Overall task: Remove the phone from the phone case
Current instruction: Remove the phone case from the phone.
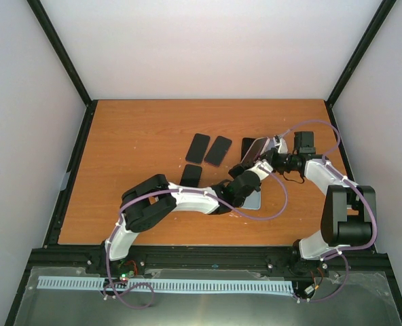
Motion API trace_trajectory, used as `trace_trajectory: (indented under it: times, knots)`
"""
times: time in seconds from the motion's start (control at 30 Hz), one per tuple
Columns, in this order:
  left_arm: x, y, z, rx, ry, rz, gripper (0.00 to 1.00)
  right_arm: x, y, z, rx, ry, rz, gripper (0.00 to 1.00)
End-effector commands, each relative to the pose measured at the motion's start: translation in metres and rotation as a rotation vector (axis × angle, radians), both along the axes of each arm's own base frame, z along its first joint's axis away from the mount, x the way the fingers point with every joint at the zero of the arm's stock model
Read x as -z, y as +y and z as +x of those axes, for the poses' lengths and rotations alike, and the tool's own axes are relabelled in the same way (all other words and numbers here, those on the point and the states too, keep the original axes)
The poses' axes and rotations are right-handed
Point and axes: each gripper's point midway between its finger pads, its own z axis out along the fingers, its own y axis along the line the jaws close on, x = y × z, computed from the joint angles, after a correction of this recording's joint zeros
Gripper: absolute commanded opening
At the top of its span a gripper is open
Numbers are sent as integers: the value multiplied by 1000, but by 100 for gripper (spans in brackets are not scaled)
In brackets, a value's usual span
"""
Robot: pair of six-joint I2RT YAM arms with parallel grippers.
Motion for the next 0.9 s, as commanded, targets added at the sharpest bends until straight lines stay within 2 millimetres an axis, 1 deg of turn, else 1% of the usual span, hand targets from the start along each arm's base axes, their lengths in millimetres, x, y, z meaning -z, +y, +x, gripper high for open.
trace_trajectory:
  times: [0.0,0.07,0.13,0.27,0.43,0.57,0.67,0.77,0.87]
  knots:
    - [-48,26,21,-135,-94,-99,6,3,3,-10,-28,31,16,3]
    - [-54,29,23,-146,-89,-124,1,4,2,-9,-27,29,8,3]
    - [-58,33,25,-151,-63,-170,0,4,1,-9,-25,23,-2,3]
    - [-62,45,37,-166,38,-264,0,4,-1,-8,-19,14,-12,3]
    - [-72,66,47,-182,127,-391,0,3,-2,-8,-16,-3,-29,3]
    - [-74,83,53,-211,178,-458,0,2,-3,-7,-13,-6,-37,3]
    - [-75,93,55,-219,195,-490,0,2,-4,-7,-14,-17,-44,3]
    - [-77,97,54,-224,192,-489,0,1,-6,-5,-11,-28,-60,3]
    - [-80,104,50,-232,188,-493,0,0,-17,-1,14,-67,-109,3]
